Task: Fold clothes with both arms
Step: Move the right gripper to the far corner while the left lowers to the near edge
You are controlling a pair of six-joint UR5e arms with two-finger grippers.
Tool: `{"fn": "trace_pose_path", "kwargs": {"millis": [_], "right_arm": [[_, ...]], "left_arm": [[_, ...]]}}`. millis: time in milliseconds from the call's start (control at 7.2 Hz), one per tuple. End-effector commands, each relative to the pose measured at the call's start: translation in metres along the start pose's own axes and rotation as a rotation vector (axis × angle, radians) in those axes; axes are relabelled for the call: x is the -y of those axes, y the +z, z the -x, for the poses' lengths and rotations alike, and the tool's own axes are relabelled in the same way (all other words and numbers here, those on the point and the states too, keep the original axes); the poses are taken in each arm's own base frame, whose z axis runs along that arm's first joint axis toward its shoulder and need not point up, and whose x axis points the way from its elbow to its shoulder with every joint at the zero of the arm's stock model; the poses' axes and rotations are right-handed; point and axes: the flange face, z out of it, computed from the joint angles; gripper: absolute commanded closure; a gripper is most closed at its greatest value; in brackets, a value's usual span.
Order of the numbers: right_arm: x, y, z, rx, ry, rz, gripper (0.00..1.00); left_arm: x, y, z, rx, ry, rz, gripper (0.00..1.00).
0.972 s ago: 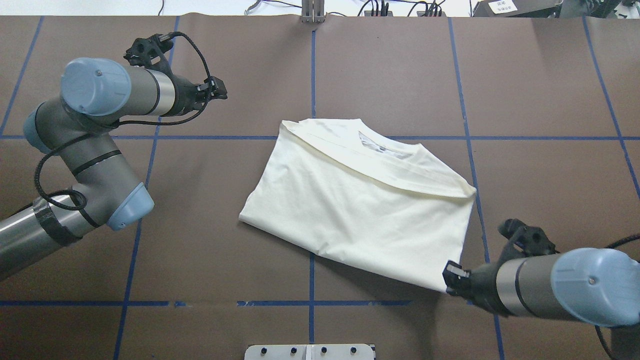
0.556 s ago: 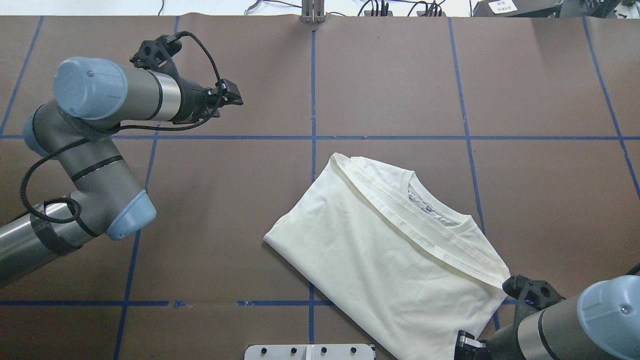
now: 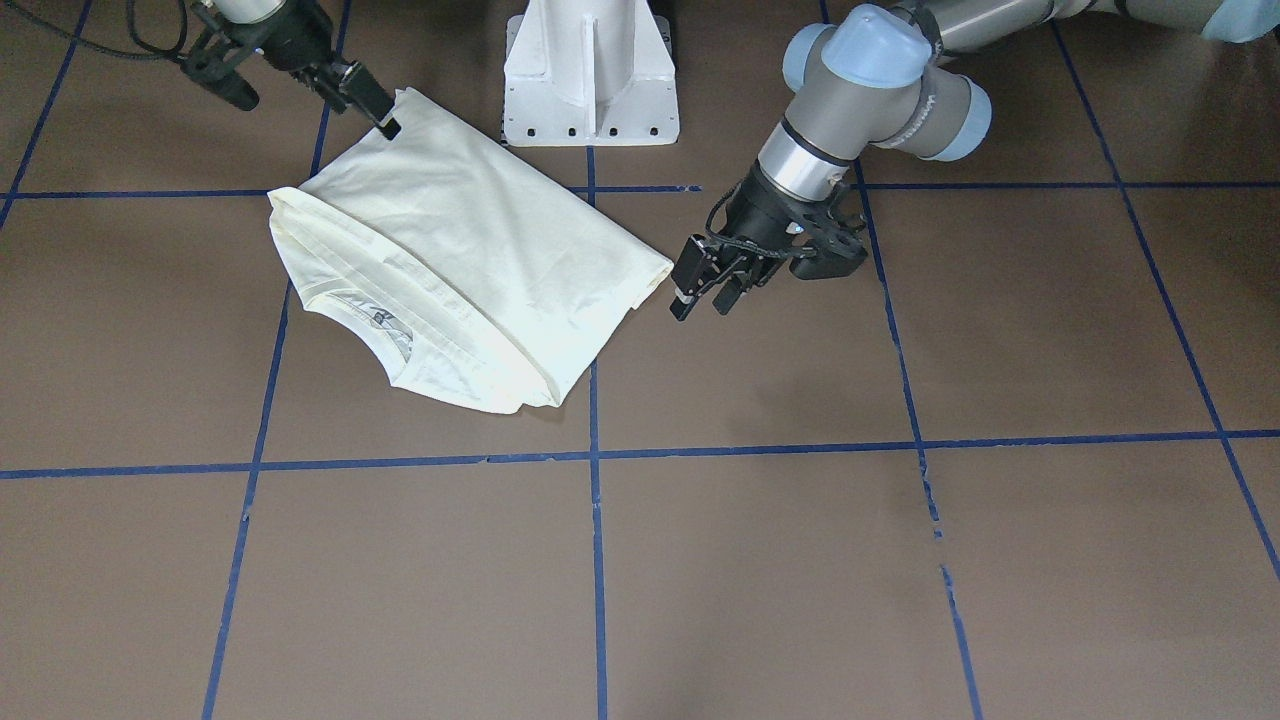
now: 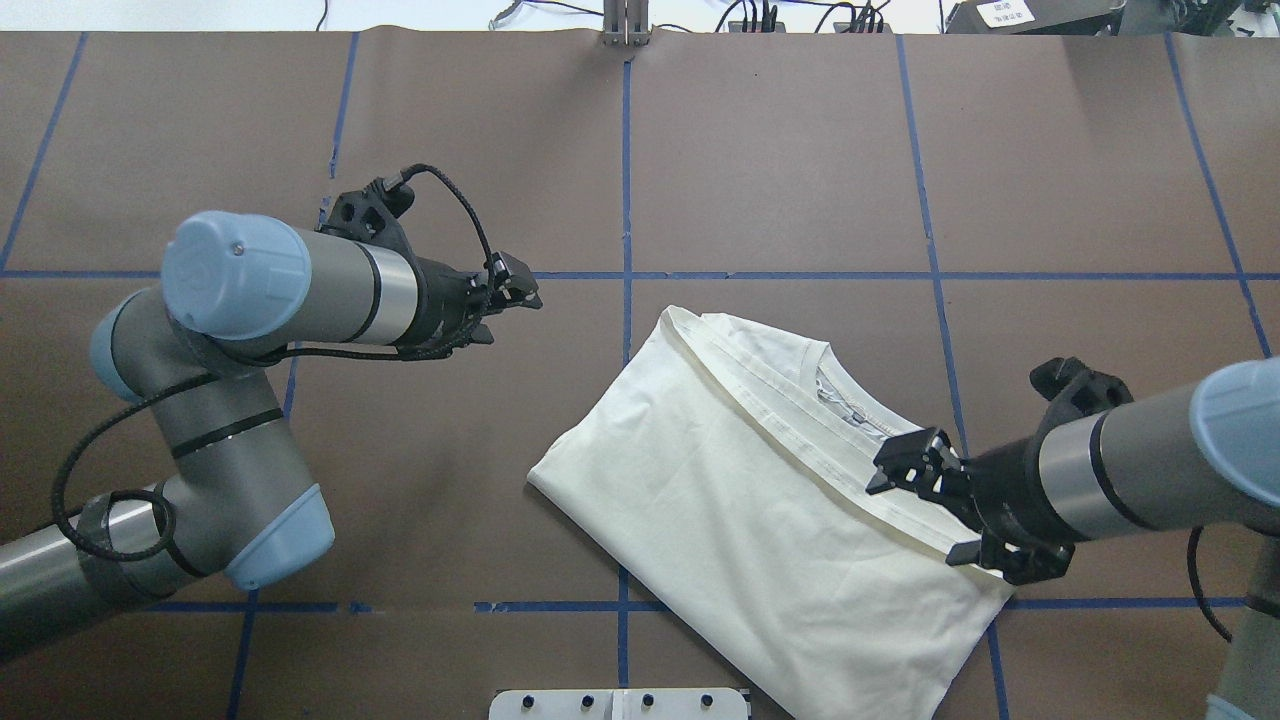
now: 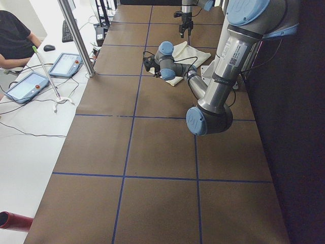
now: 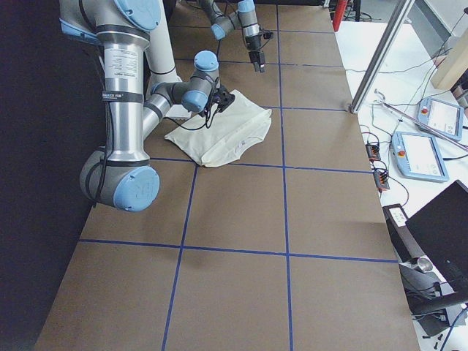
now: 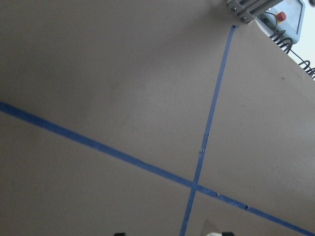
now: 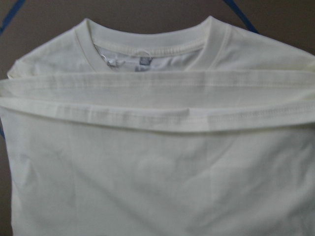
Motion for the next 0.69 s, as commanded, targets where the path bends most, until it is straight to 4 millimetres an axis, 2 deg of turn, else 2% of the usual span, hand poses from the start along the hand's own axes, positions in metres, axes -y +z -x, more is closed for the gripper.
{"fn": "trace_pose_path", "kwargs": {"millis": [0, 139, 278, 417, 556], "right_arm": [[0.056, -0.013, 0.019, 0.052, 0.034, -0.107, 0.0], [0.064, -0.012, 0.02, 0.05, 0.04, -0.12, 0.0], [0.064, -0.012, 0.019, 0.05, 0.039, -0.119, 0.0], [0.064, -0.012, 0.019, 0.05, 0.039, -0.119, 0.0], [0.063, -0.013, 0.02, 0.052, 0.038, -0.118, 0.0]], "left_arm": [[-0.081, 0.025, 0.02, 0.176, -0.09, 0.03, 0.31], [-0.1, 0.036, 0.029, 0.232, -0.108, 0.01, 0.35], [-0.123, 0.047, 0.04, 0.263, -0.114, 0.034, 0.36], [-0.132, 0.055, 0.042, 0.272, -0.106, 0.037, 0.38], [-0.128, 0.063, 0.043, 0.268, -0.096, -0.003, 0.41]]}}
